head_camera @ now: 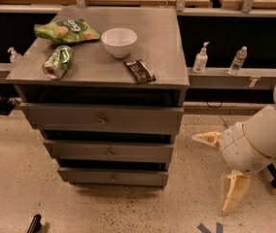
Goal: Open bottom drawer
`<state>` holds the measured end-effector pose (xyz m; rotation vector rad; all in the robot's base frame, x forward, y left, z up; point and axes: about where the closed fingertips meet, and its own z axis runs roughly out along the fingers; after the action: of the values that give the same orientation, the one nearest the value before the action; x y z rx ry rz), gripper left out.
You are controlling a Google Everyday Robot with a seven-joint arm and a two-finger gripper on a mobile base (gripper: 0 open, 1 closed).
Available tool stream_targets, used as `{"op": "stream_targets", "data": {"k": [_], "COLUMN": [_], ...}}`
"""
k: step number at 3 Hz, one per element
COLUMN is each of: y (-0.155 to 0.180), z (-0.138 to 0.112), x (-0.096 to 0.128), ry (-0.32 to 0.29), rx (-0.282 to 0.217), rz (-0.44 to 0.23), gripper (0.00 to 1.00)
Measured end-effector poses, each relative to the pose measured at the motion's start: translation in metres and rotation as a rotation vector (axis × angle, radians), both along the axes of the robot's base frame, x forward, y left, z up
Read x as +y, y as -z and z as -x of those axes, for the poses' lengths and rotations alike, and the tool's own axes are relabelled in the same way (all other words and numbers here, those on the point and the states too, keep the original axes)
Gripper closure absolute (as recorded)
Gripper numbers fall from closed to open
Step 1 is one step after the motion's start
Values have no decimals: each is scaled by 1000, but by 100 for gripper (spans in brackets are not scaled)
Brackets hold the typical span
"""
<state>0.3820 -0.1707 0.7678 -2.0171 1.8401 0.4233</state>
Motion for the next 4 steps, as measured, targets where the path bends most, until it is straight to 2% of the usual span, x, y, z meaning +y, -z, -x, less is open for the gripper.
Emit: {"op": "stream_targets", "data": {"k": [1,2,3,4], "y": [27,95,56,118], "z": [4,-8,0,17], "x": [-1,39,19,33], "ry": [-48,-76,-56,-68], "rx": [8,190,90,63], "rz": [-31,-58,-43,-190], "gripper": [0,0,0,0]}}
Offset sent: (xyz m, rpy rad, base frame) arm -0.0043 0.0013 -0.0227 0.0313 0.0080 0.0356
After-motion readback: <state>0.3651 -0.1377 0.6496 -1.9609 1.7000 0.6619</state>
